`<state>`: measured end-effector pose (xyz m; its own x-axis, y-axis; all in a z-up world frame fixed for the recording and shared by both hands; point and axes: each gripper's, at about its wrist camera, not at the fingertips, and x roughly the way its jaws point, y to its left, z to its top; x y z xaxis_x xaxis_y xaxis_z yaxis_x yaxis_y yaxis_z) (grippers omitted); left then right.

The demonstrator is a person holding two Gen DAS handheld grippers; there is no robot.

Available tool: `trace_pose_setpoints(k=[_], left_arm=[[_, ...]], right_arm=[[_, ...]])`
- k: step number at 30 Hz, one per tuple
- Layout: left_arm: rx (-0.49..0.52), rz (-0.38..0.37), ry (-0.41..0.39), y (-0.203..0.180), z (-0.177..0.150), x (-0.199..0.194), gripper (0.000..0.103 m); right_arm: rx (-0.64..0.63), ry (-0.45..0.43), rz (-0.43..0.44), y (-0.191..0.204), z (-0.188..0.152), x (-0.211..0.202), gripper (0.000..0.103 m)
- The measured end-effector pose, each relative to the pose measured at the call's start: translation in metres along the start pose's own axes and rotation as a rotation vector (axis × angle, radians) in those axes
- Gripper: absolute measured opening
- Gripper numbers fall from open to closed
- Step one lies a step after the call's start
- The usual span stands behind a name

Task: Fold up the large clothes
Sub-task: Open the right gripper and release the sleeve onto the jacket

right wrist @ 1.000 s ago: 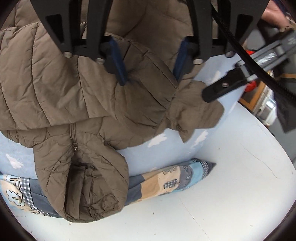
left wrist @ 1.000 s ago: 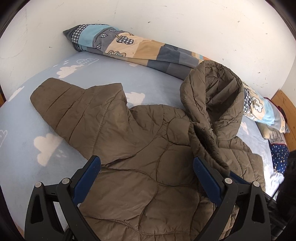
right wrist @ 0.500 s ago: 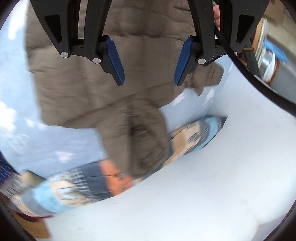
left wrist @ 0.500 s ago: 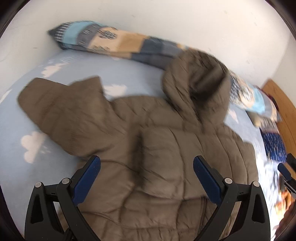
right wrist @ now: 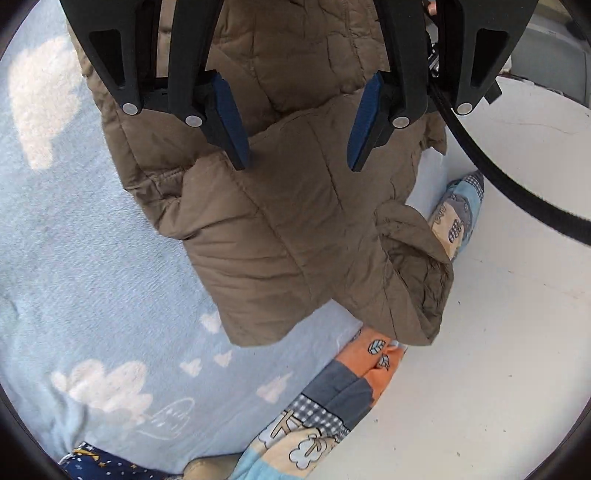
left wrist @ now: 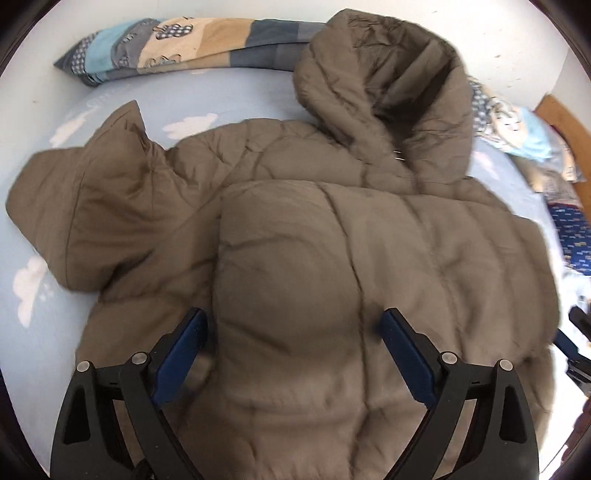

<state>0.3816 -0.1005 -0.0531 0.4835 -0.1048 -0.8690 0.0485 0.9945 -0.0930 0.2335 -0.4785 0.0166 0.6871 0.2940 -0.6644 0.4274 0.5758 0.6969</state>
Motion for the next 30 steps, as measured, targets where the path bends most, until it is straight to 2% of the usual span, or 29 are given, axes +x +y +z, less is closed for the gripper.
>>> trace_pose_setpoints(k=[5, 8, 11, 13, 16, 18, 21, 24, 28, 30], left_arm=[[0.005, 0.033, -0.013, -0.003, 0.007, 0.009, 0.095], [0.027, 0.04, -0.015, -0.003, 0.009, 0.01, 0.095], [0.001, 0.014, -0.029, 0.003, 0.011, -0.003, 0.095], [-0.012, -0.001, -0.061, 0.007, 0.014, -0.013, 0.095], [-0.048, -0.01, -0.132, 0.021, 0.02, -0.036, 0.095], [-0.07, -0.012, -0.149, 0.031, 0.024, -0.045, 0.095], [-0.106, -0.026, -0.168, 0.055, 0.03, -0.058, 0.095], [-0.143, -0.004, -0.185, 0.086, 0.038, -0.066, 0.095], [-0.224, 0.033, -0.192, 0.147, 0.048, -0.071, 0.095], [-0.264, 0.07, -0.192, 0.184, 0.052, -0.071, 0.095]], right_arm=[[-0.04, 0.044, -0.102, -0.018, 0.01, 0.034, 0.042], [-0.096, 0.046, -0.163, -0.015, 0.011, 0.045, 0.041], [-0.147, 0.04, -0.221, -0.002, 0.009, 0.04, 0.041], [-0.231, -0.006, -0.244, 0.02, 0.005, 0.026, 0.045], [-0.379, -0.084, -0.259, 0.053, -0.006, 0.01, 0.045], [-0.462, -0.121, -0.248, 0.067, -0.018, 0.009, 0.048], [-0.568, -0.106, -0.282, 0.083, -0.03, 0.032, 0.048], [-0.597, -0.065, -0.278, 0.096, -0.034, 0.057, 0.048], [-0.67, -0.05, -0.289, 0.115, -0.047, 0.076, 0.048], [-0.69, -0.004, -0.316, 0.114, -0.052, 0.093, 0.049]])
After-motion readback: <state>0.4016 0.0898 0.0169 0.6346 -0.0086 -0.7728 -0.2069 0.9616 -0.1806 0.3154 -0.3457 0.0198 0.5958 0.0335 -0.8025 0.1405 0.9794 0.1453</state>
